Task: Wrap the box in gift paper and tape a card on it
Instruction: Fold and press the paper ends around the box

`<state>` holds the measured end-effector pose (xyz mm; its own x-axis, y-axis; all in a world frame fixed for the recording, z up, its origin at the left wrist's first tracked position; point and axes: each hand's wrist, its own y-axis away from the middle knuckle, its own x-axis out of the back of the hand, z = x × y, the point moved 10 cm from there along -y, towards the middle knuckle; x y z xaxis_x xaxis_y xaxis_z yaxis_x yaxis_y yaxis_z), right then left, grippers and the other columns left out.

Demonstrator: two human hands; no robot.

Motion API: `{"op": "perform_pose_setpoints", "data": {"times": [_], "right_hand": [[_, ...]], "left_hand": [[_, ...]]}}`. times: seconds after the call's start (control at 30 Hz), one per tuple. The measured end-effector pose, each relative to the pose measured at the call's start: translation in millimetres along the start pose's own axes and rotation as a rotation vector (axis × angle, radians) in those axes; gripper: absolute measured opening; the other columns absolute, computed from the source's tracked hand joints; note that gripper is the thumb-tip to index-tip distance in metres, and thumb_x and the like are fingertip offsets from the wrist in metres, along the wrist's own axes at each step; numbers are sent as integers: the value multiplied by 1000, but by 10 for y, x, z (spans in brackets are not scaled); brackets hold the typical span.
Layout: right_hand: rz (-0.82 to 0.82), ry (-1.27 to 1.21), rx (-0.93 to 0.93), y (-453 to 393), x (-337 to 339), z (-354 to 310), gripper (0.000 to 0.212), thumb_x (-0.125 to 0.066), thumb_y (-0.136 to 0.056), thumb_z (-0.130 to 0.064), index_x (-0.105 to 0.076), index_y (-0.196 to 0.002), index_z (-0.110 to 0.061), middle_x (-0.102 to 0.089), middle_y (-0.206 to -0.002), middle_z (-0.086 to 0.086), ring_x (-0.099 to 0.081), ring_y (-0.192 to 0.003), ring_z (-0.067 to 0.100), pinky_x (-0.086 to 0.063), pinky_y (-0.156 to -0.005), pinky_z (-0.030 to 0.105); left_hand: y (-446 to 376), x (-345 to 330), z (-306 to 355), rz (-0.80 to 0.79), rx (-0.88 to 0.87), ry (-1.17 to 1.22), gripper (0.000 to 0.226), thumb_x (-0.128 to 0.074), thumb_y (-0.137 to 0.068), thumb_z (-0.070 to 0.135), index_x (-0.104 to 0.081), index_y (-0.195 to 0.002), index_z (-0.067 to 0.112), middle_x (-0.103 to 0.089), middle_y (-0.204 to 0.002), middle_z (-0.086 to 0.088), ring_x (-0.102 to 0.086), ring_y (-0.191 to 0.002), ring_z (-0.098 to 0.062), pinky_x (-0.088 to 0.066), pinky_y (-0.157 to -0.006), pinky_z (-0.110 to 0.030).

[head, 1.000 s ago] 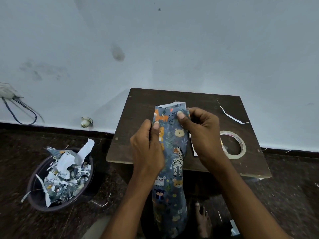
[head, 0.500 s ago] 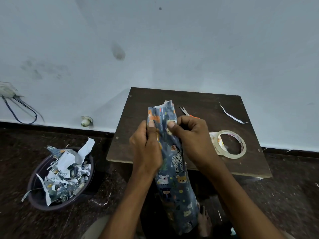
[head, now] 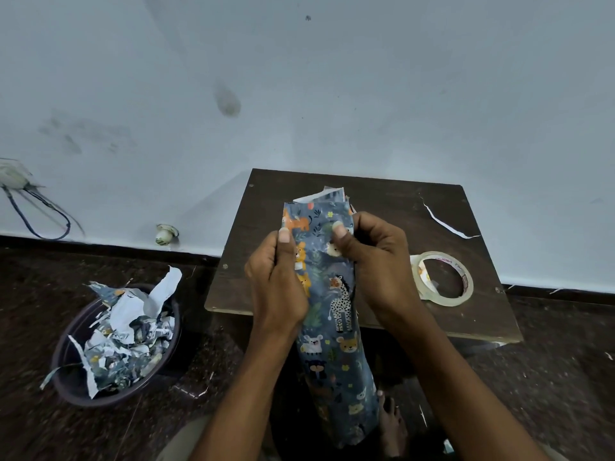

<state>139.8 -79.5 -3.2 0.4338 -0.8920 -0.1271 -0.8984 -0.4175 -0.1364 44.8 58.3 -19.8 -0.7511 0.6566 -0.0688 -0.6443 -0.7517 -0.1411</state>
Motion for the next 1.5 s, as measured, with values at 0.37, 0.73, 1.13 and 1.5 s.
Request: {"op": "perform_pose_setpoints", "data": {"times": [0.37, 0.73, 1.13, 1.5], "right_hand": [[-45, 156, 133, 24, -69, -166, 44, -65, -96, -35, -64, -84, 7, -59, -78, 34, -57, -64, 38, -49, -58, 58], [-113, 334, 282, 13, -33, -411, 17, -60, -101, -14, -60, -118, -15, -64, -90, 4, -59, -77, 30, -54, -68, 47], [-41, 390, 252, -32, 75, -366, 8, -71, -95, -14, -64, -98, -12, -66, -78, -2, -58, -65, 13, -48, -59, 28], [-27, 97, 147, -71, 106, -271, 13, -76, -88, -7, -65, -85, -13, -69, -78, -5, -65, -72, 9, -53, -65, 24]], "left_hand": [[73, -215, 152, -173, -94, -32, 38, -40, -105, 43, -59, -97, 12, -63, -86, -15, -56, -75, -26, -49, -70, -59], [42, -217, 166, -207, -130, 7, 34, -43, -107, 33, -64, -87, 15, -63, -76, -10, -56, -68, -22, -50, -62, -45], [63, -272, 254, -256, -190, -18, 27, -48, -103, 35, -58, -98, 11, -60, -82, -6, -55, -73, -19, -50, -65, -41], [23, -191, 140, -157, -90, 50, 25, -51, -101, 33, -57, -89, 13, -64, -77, 11, -58, -73, -9, -50, -65, -32]]}}
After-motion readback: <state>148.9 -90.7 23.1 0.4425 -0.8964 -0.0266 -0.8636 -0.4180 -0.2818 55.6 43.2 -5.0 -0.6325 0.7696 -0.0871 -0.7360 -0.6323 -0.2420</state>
